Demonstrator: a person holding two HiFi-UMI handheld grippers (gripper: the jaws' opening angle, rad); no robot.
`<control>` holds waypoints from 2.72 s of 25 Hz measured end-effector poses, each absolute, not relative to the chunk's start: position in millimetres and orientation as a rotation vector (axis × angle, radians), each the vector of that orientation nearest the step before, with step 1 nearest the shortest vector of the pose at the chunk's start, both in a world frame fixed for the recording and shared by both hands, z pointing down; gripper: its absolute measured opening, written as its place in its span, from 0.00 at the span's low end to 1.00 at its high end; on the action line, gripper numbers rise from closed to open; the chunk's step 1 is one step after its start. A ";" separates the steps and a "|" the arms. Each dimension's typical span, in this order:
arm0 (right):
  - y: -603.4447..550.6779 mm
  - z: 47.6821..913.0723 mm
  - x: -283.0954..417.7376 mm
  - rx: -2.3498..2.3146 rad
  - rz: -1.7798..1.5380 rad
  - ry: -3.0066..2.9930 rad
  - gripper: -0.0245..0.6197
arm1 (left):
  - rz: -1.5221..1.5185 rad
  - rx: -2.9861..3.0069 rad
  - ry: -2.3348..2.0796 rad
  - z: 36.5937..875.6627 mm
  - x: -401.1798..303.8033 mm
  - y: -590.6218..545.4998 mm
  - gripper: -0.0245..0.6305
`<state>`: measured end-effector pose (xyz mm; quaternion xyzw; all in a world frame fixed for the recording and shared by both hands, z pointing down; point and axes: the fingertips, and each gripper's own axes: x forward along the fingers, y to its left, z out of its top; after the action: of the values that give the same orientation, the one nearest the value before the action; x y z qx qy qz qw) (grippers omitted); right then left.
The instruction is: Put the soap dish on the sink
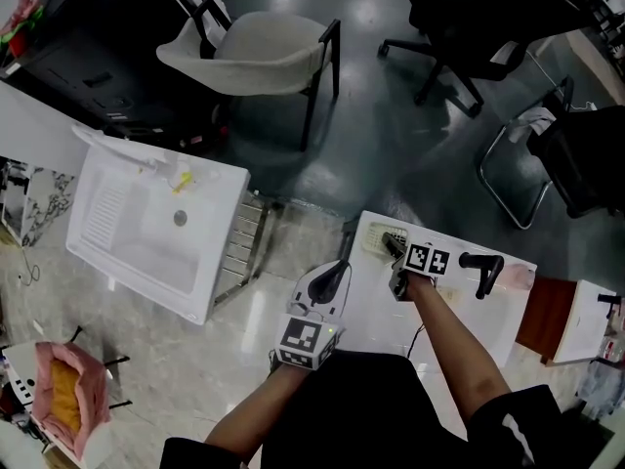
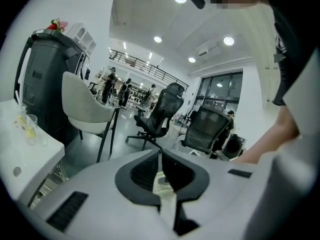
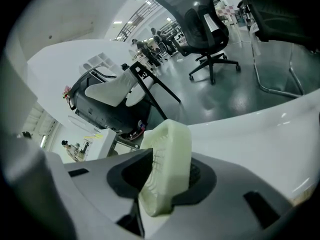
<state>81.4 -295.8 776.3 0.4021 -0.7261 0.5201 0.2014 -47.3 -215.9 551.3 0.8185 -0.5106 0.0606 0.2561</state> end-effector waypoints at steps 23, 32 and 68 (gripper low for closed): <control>-299.9 772.9 132.0 1.223 1.435 -1.984 0.30 | 0.155 2.203 -1.409 544.8 -39.4 -190.2 0.08; -290.8 755.6 140.3 1.213 1.399 -2.031 0.30 | 0.149 2.228 -1.410 535.9 -30.3 -175.6 0.08; -168.3 500.8 235.8 1.340 0.658 -2.510 0.08 | 0.092 2.365 -1.504 499.1 49.2 -125.8 0.08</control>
<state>235.8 -168.3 500.8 0.4562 -0.8542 0.2238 0.1105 49.2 -125.8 499.1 0.8314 -0.5286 0.0322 0.1680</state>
